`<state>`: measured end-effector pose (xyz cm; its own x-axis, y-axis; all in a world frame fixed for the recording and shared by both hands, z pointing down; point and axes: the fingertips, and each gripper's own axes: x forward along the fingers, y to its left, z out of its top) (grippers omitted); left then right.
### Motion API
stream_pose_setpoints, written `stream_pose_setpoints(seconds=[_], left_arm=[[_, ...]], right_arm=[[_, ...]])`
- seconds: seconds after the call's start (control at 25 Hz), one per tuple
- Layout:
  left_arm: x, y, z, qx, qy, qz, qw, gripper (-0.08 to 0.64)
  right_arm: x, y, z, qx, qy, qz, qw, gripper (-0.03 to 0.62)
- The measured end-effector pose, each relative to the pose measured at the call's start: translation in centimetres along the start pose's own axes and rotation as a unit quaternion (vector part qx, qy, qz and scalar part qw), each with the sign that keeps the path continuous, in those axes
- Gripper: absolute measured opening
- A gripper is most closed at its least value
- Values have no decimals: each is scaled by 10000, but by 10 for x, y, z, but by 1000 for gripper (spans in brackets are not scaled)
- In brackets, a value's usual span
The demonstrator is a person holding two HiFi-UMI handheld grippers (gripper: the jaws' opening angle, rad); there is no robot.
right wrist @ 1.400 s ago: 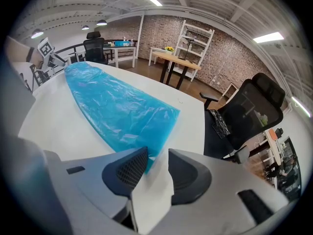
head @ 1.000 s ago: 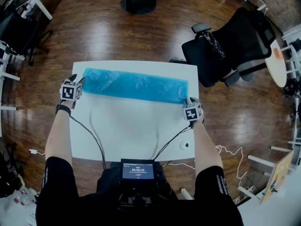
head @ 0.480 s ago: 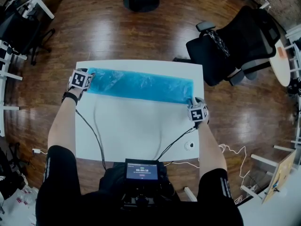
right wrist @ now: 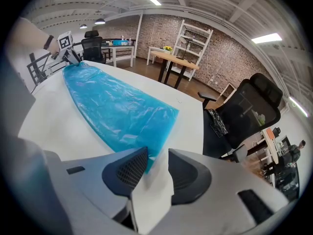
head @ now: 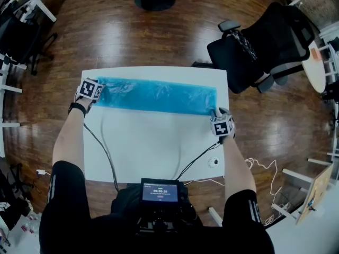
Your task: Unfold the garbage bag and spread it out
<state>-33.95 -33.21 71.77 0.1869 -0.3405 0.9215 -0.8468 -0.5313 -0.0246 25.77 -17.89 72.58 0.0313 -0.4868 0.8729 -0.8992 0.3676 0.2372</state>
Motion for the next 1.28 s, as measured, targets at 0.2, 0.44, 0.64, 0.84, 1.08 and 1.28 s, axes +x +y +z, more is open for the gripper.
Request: stream_pose_setpoints(seconds=[0.2, 0.44, 0.64, 0.84, 1.08, 1.28], left_arm=[[1, -4, 2, 192, -150, 36, 9997, 87], [-6, -16, 11, 613, -481, 111, 9969, 20], [-18, -25, 12, 782, -712, 107, 9943, 20], [-34, -39, 14, 792, -1035, 27, 9915, 14], [-47, -33, 12, 798, -1625, 126, 9834, 11], [-72, -42, 11, 653, -2069, -24, 9762, 9]], right_arm=[[0, 0, 1, -4, -10, 8, 10000, 149], [-1, -1, 2, -74, -1, -53, 10000, 149], [1, -1, 0, -113, -11, -35, 9999, 149], [0, -1, 5, -199, 15, -99, 9998, 174], [-8, -5, 28, -415, -277, -248, 9984, 176], [-19, -5, 57, -601, -614, -274, 9959, 176]])
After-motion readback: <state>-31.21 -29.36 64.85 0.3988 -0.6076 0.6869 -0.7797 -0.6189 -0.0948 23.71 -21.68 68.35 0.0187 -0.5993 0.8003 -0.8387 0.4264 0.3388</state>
